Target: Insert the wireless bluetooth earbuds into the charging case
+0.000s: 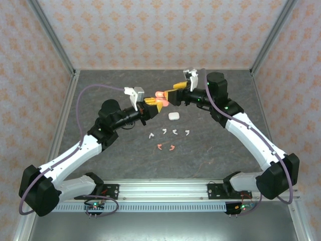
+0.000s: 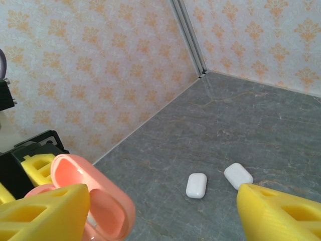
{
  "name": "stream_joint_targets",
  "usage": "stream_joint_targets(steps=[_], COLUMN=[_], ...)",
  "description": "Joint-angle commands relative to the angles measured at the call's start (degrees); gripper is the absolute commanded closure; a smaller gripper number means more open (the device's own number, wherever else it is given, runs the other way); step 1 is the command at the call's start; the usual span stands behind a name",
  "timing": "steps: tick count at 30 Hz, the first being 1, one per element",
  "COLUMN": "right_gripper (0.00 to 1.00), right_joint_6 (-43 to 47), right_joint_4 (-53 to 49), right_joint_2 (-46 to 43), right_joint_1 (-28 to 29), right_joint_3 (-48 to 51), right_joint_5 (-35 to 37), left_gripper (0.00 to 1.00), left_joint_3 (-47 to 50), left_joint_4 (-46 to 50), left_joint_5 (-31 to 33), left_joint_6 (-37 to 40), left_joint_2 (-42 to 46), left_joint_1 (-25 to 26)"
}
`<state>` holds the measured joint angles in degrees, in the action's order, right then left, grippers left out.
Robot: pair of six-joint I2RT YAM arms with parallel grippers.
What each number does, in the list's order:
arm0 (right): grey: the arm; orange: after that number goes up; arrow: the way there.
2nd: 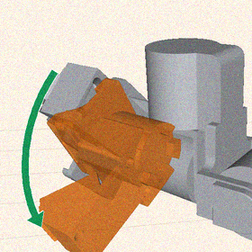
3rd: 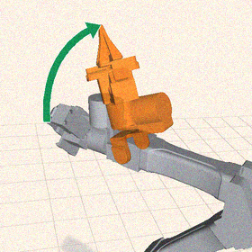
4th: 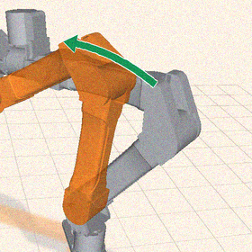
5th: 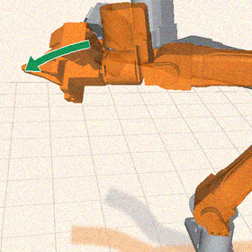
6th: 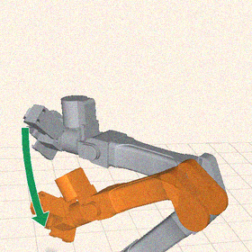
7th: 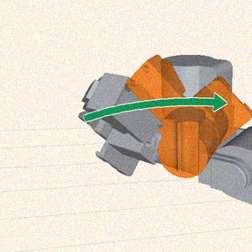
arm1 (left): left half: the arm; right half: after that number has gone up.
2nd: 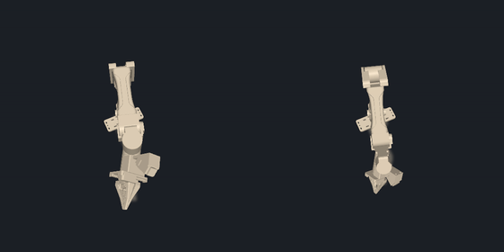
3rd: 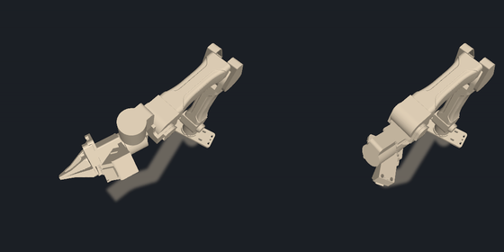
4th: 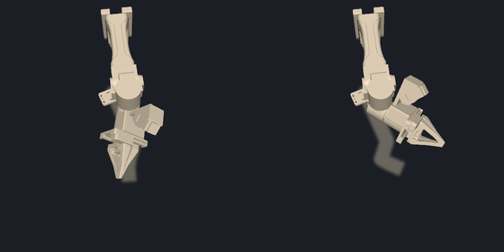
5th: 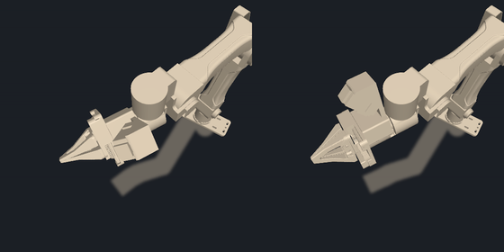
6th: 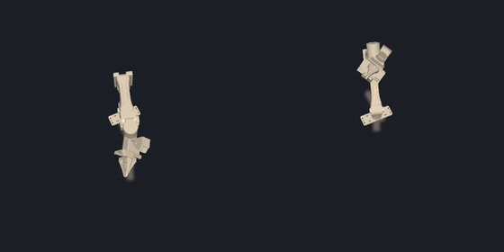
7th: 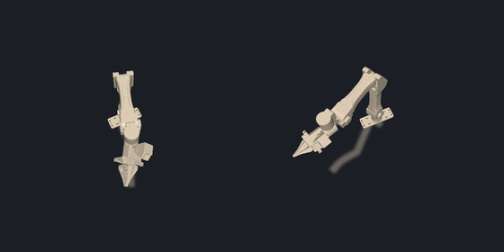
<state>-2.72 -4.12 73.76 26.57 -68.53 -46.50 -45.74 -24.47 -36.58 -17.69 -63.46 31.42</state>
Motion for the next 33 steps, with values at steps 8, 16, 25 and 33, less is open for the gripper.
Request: stream_joint_targets(steps=[8, 16, 25, 33], right_gripper=[0.24, 0.31, 0.38, 0.49], right_joint_6=[2.1, -2.5, -0.8, -3.3], right_joint_4=[-17.2, -22.9, -22.2, -27.8], right_joint_2=[-7.8, -4.9, 4.0, 14.4], right_joint_1=[-0.5, 3.3, 12.0, 14.7], right_joint_3=[-1.7, 5.3, 10.8, 9.5], right_joint_5=[5.8, 7.3, 13.6, 21.4], left_gripper=[1.0, 1.0, 1.0, 1.0], left_joint_3=[2.4, 7.4, 12.7, 14.2], left_joint_4=[9.1, 13.9, 22.7, 25.5], left_joint_5=[6.3, 10.1, 16.0, 18.2], left_joint_6=[6.0, 5.3, 4.3, 4.1], left_joint_2=[5.8, 11.6, 21.0, 25.2], left_joint_1=[0.3, 0.3, 0.2, 0.3])
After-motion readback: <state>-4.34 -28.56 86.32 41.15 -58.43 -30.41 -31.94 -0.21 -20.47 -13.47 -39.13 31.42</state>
